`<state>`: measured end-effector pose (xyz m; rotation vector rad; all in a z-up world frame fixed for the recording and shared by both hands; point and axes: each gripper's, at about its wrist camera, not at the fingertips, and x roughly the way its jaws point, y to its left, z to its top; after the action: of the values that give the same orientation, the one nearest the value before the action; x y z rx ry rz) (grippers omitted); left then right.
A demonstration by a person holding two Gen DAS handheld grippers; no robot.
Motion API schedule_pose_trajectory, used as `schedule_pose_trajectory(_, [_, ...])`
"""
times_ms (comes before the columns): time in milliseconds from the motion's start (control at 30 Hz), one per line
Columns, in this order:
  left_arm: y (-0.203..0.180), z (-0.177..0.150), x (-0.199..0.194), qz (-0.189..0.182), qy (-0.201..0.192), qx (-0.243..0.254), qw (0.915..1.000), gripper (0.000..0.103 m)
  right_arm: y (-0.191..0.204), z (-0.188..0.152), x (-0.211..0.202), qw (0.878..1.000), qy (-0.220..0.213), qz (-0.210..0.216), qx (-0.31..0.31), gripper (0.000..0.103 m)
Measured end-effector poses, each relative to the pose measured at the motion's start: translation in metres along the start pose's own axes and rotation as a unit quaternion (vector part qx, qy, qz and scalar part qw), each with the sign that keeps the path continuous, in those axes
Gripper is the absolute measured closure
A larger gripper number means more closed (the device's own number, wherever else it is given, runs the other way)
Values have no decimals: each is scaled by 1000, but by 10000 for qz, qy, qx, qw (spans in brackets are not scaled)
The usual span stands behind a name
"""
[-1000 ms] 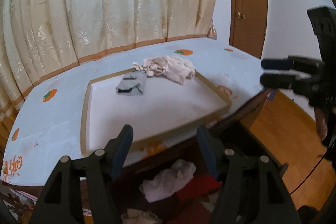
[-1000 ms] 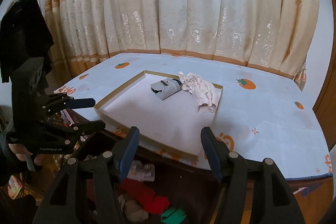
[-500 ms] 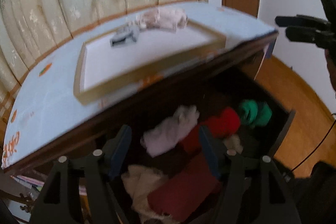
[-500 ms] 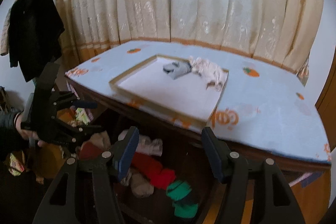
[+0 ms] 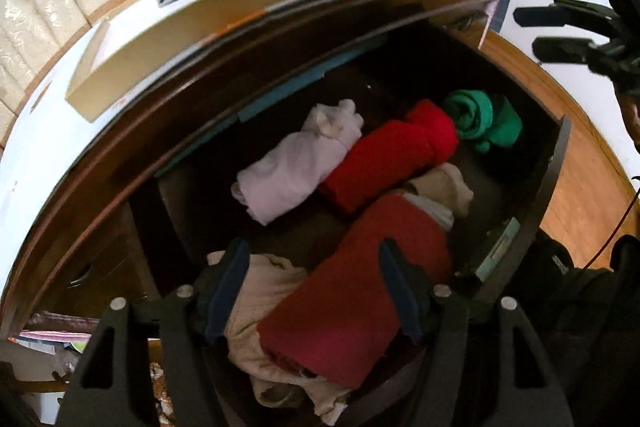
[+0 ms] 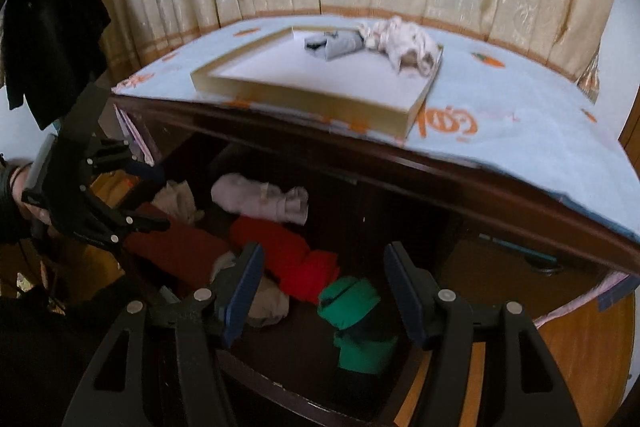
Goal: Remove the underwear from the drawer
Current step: 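Lift both tools away from the lid and lower them into the drawer, then grasp the red rolled garment with the left gripper while the right grasps the green one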
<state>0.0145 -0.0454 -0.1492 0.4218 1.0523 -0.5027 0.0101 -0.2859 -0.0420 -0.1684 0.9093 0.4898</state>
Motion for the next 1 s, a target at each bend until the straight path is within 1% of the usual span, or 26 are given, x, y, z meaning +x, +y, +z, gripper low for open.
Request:
schedule_pose_trajectory(167, [-1, 3, 8, -209, 200, 23, 9996, 35, 1, -8, 15, 9997, 220, -21, -64, 39])
schedule_pose_trajectory(300, [-1, 4, 18, -350, 463, -21, 9983, 35, -4, -13, 23, 9994, 338, -12, -31, 38])
schedule_pose_trajectory(400, [-3, 3, 24, -437, 623, 35, 9971, 35, -11, -18, 28, 9990, 448, -62, -10, 38])
schedule_pose_trajectory(500, [-4, 3, 27, -522, 690, 74, 9962, 35, -16, -22, 31, 9985, 546, -94, 5, 39])
schedule_pose_trajectory(600, [-3, 5, 33, -694, 800, 57, 9944, 35, -19, -25, 34, 9978, 656, -116, -51, 38])
schedule_pose_trajectory(700, [-1, 7, 43, -952, 1022, 54, 9902, 35, -17, -27, 40, 9969, 765, -100, -168, 39])
schedule_pose_trajectory(833, [-1, 10, 52, -1130, 1186, 80, 9865, 35, -16, -30, 51, 9955, 916, -97, -244, 38])
schedule_pose_trajectory(1000, [-4, 13, 57, -1243, 1323, 140, 9833, 35, -14, -33, 60, 9935, 1069, -119, -379, 39])
